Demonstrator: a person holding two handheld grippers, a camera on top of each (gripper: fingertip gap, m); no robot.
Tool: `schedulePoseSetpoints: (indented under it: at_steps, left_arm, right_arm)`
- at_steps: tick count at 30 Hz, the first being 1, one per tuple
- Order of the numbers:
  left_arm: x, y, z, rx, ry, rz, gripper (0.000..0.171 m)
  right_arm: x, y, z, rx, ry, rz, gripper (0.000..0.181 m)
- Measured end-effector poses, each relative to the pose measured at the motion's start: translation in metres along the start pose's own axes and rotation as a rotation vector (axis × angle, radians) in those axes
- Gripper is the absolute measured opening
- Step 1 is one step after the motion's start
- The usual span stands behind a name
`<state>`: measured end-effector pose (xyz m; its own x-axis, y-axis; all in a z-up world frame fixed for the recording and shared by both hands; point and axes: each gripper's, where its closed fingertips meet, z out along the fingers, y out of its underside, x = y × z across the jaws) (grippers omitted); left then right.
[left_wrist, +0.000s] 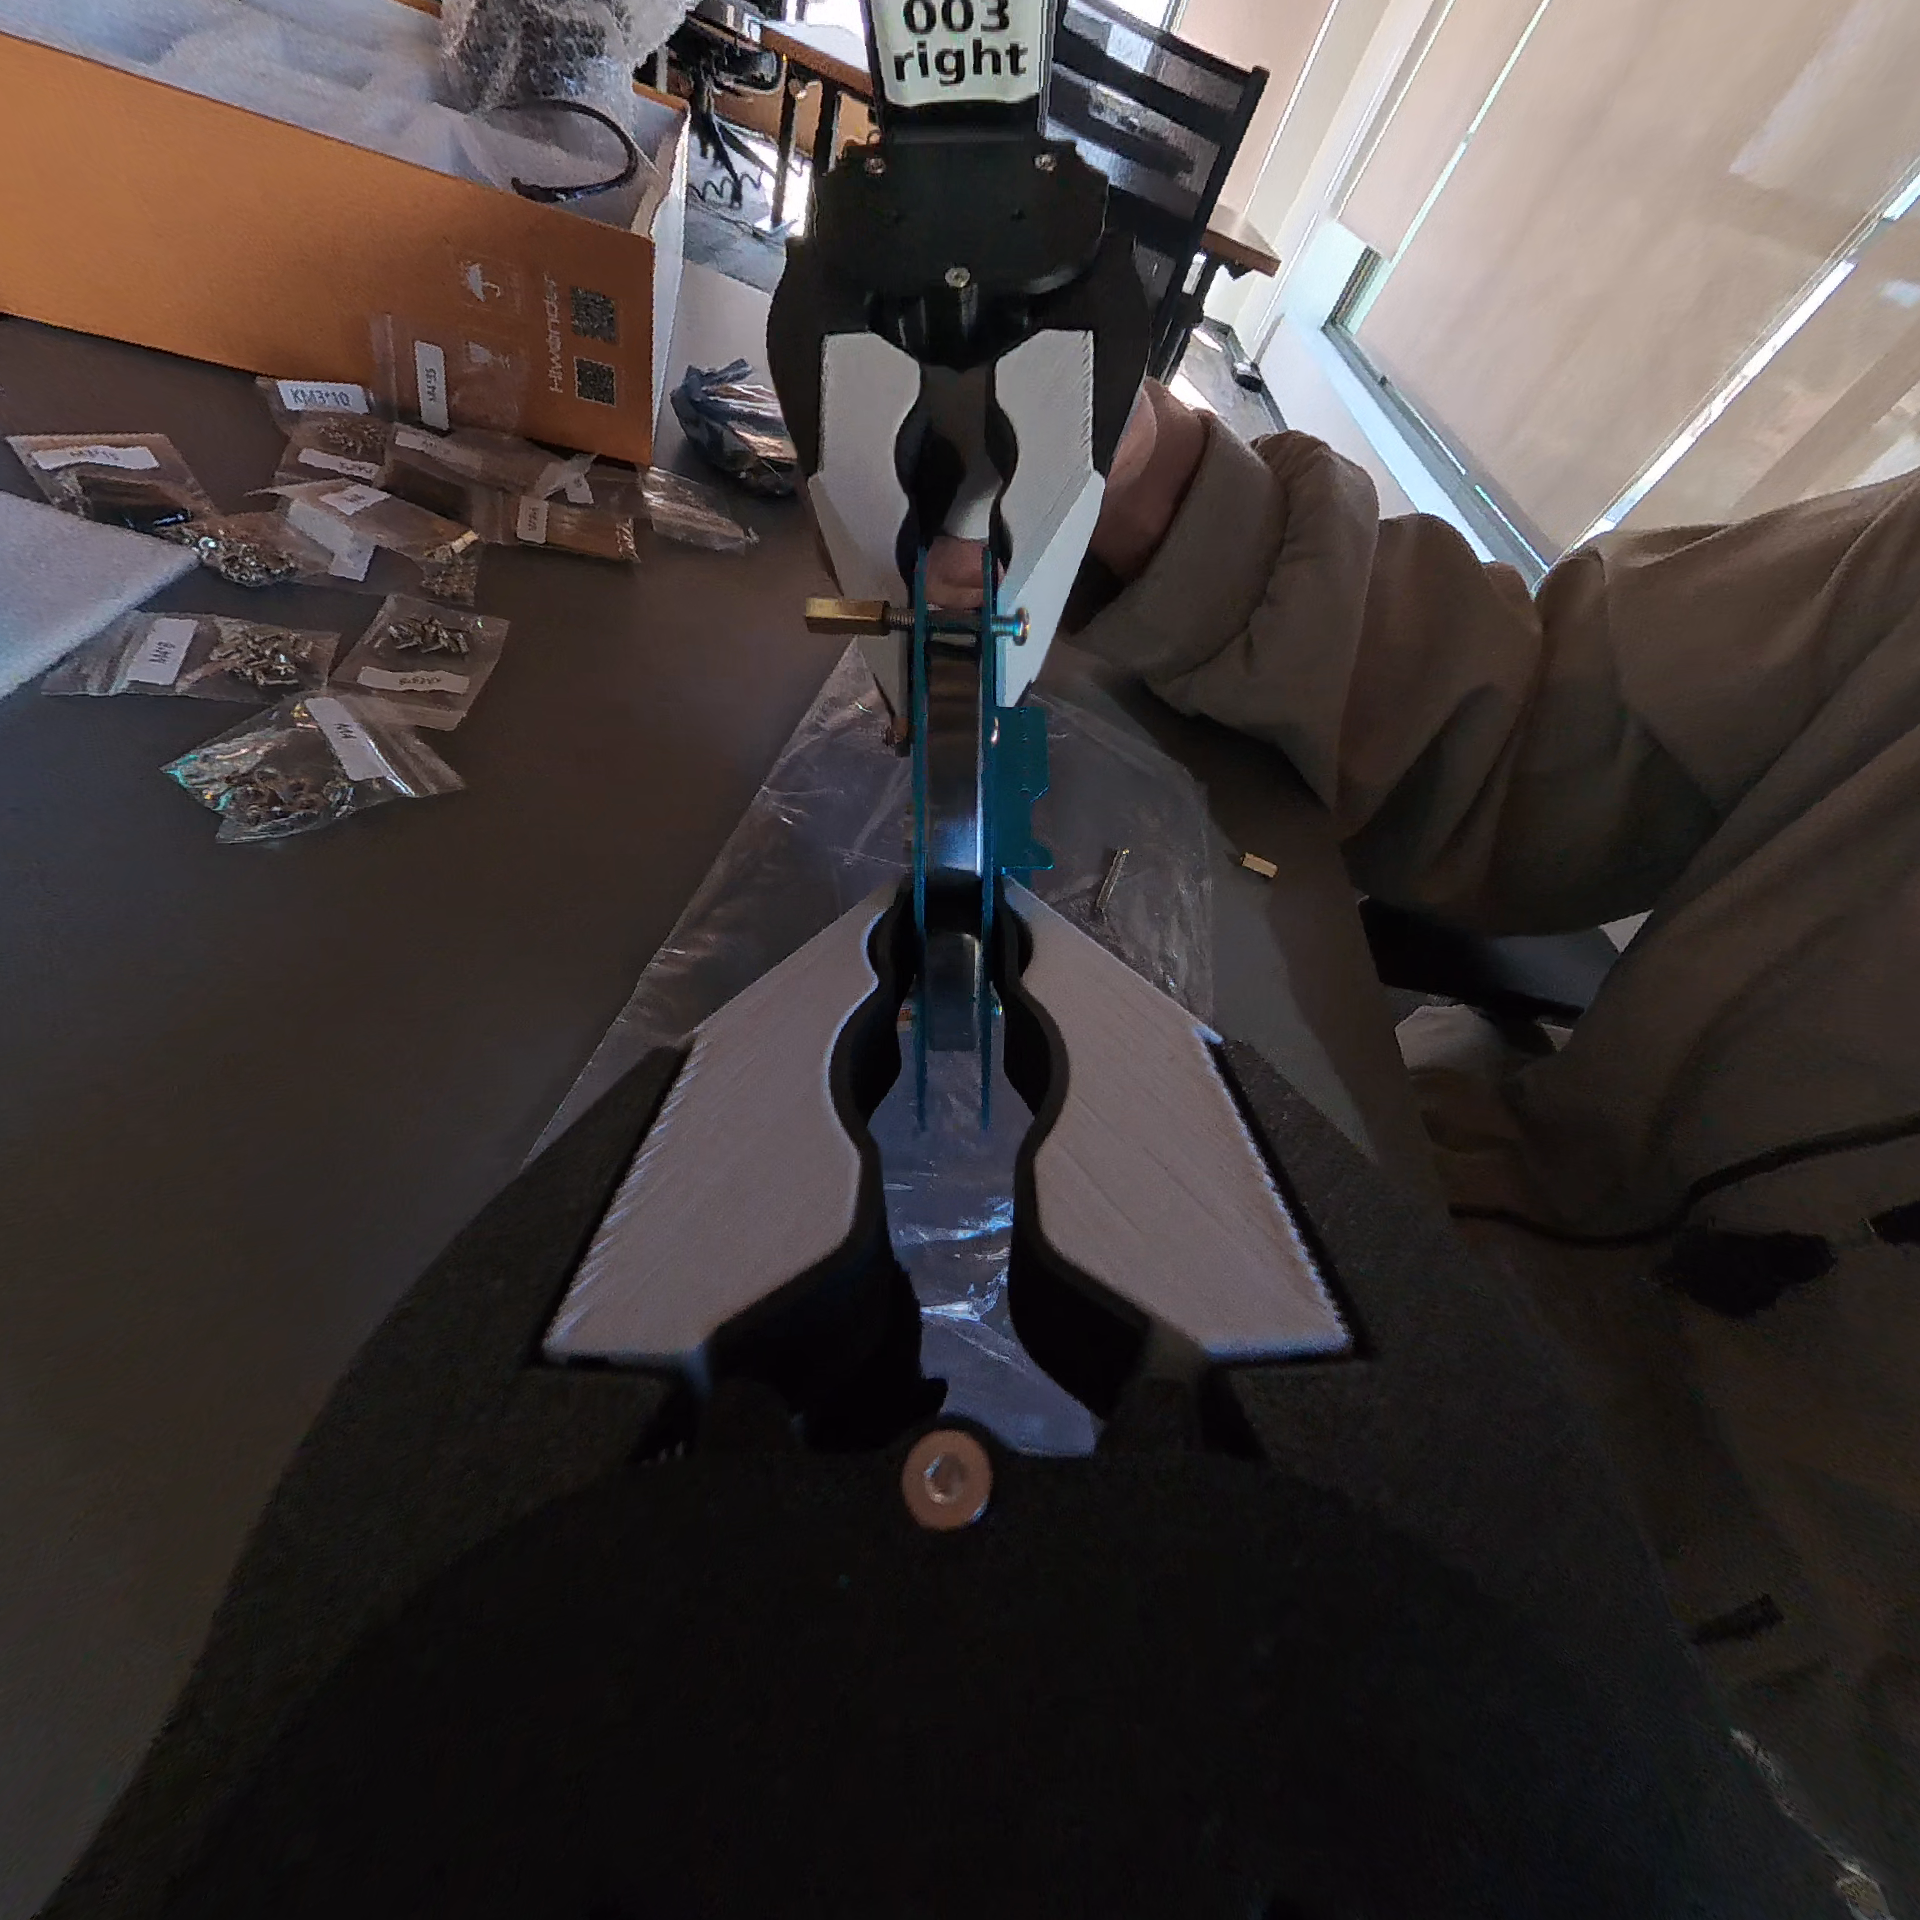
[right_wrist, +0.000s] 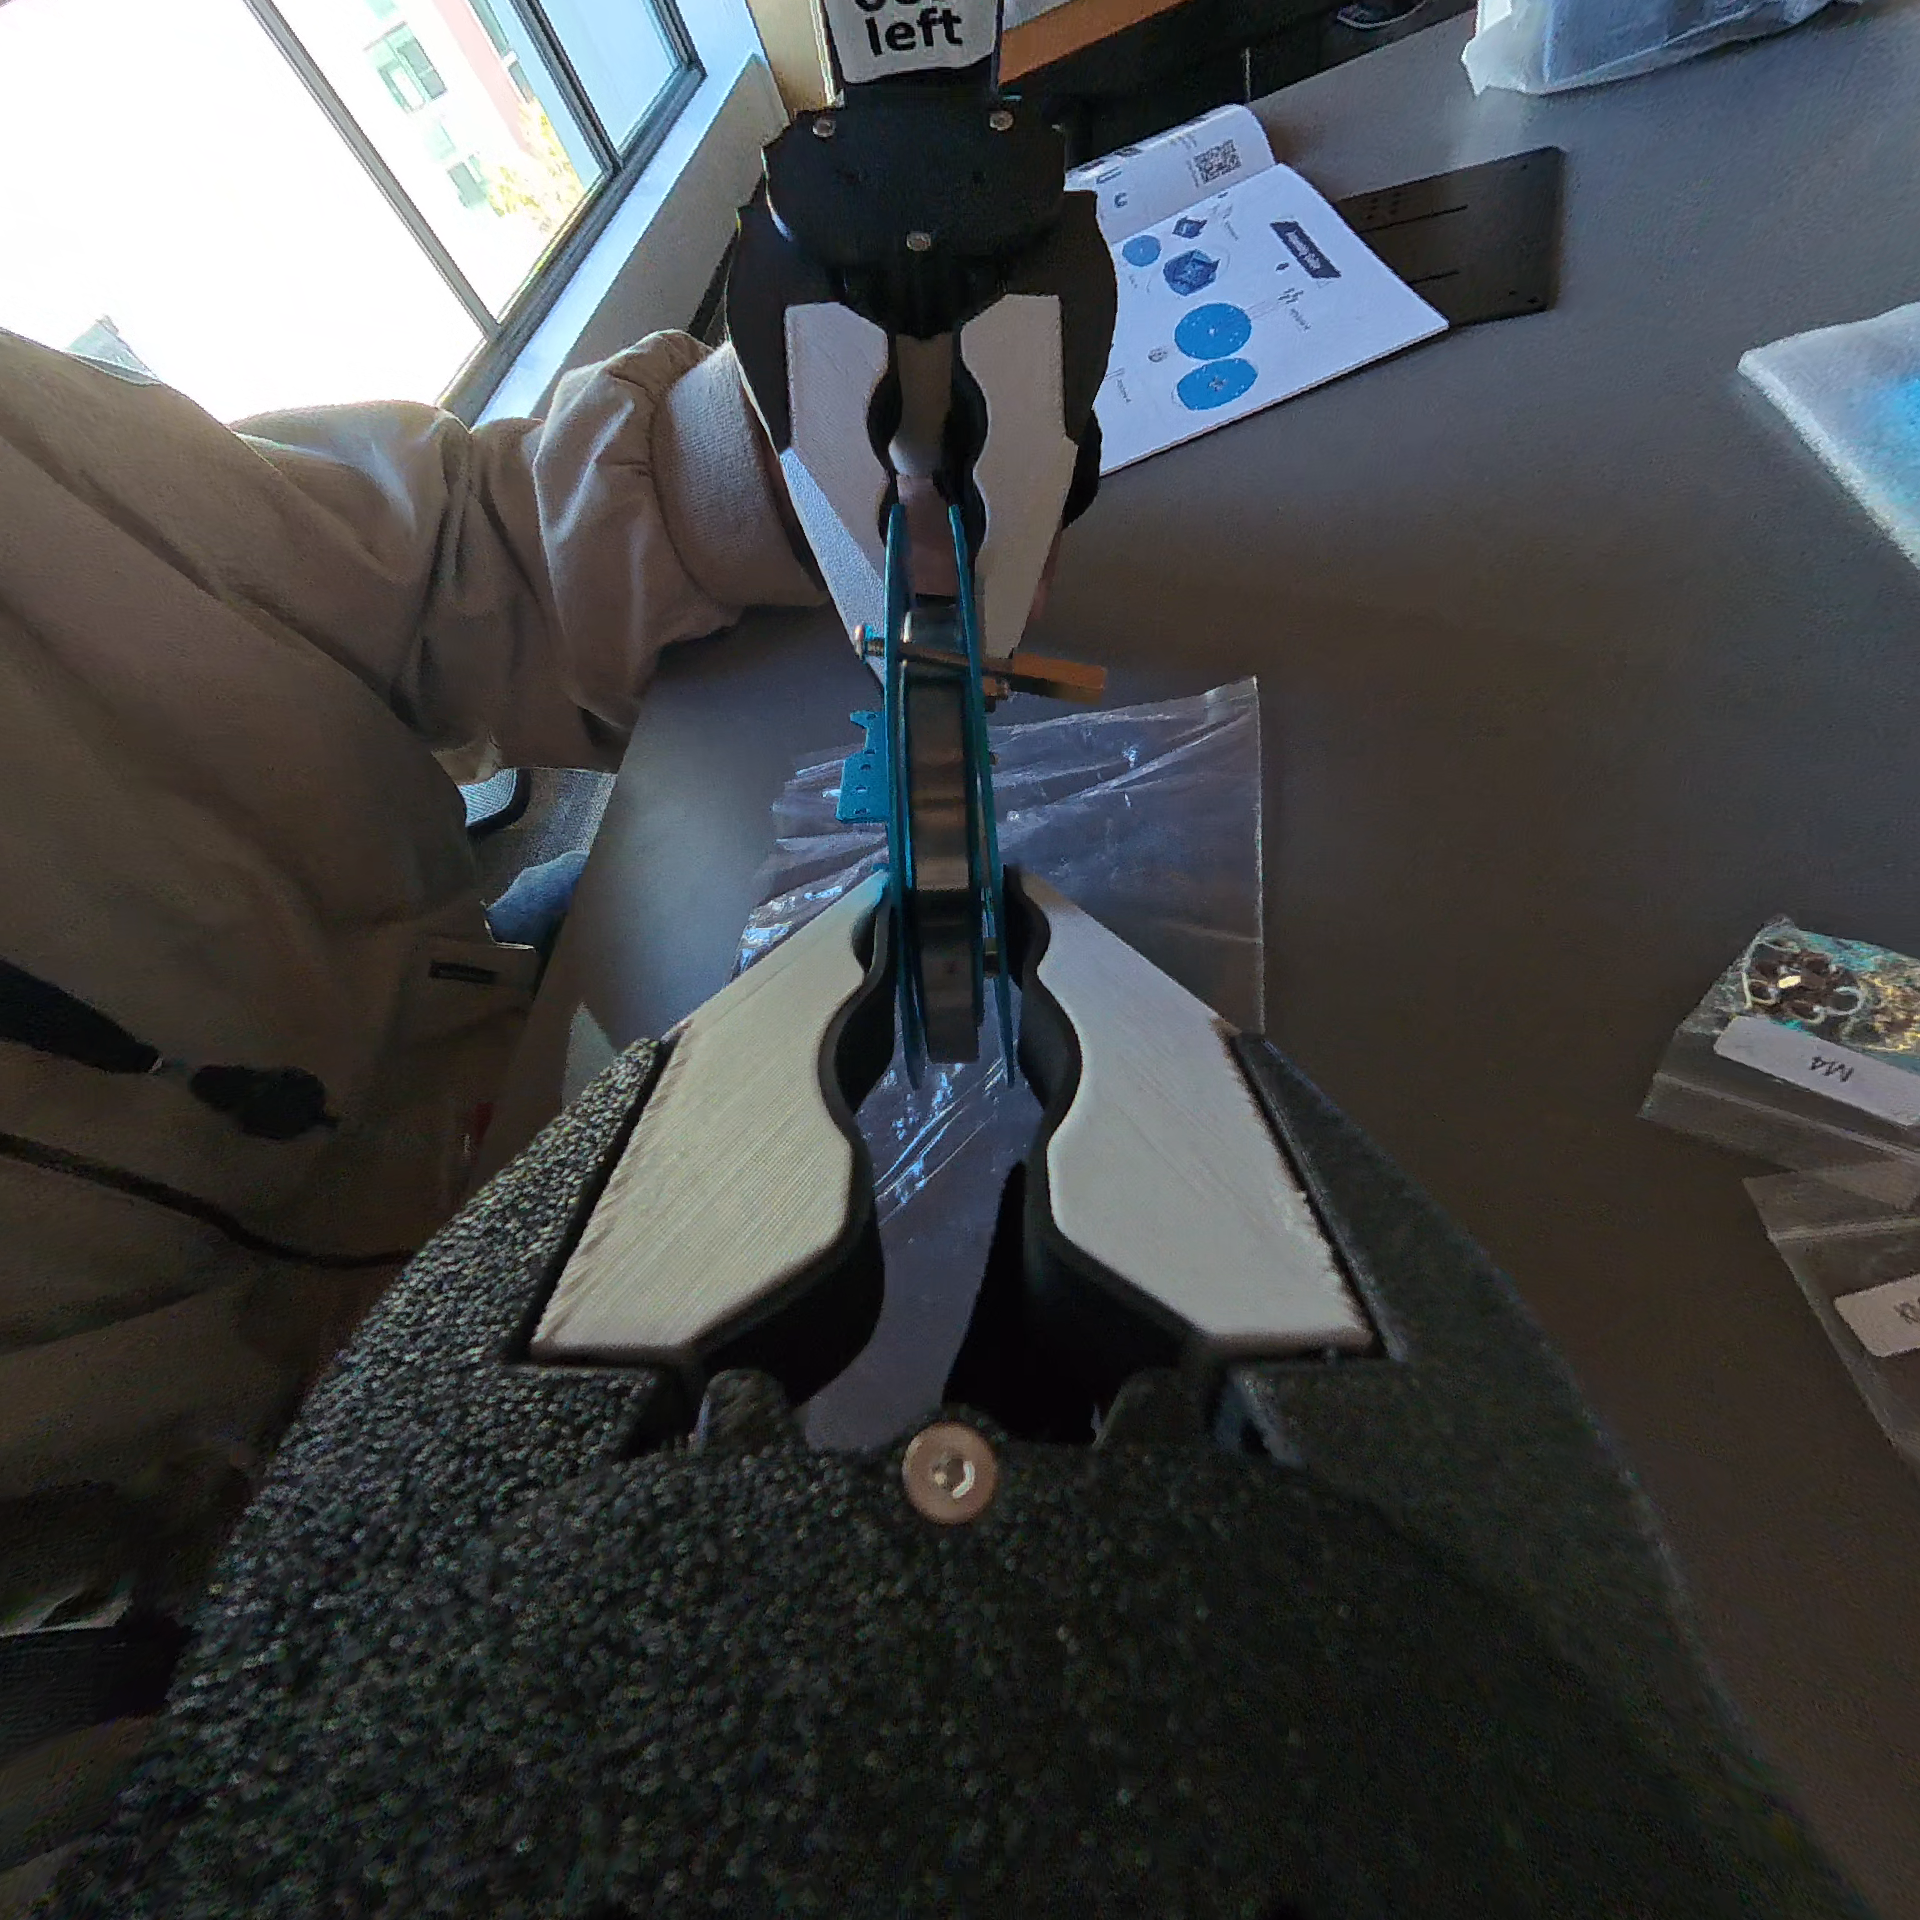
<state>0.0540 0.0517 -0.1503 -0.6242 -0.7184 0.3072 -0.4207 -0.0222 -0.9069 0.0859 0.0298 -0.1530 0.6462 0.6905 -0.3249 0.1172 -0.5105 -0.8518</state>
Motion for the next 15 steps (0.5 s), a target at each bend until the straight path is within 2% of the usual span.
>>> schedulePoseSetpoints:
  at_steps: [3, 6, 15]
  left_arm:
    - [0.0, 0.007, 0.002, -0.023, 0.003, -0.011, 0.011]
    - [-0.006, 0.014, 0.004, -0.063, -0.031, 0.009, 0.011]
    - [-0.001, 0.011, 0.003, -0.055, -0.038, 0.063, 0.011]
  right_arm:
    - [-0.002, 0.0, 0.0, 0.008, -0.013, 0.006, 0.015]
    - [0.004, 0.013, 0.004, -0.056, 0.017, 0.0, 0.014]
    - [0.001, 0.012, 0.004, -0.076, 0.039, -0.038, 0.014]
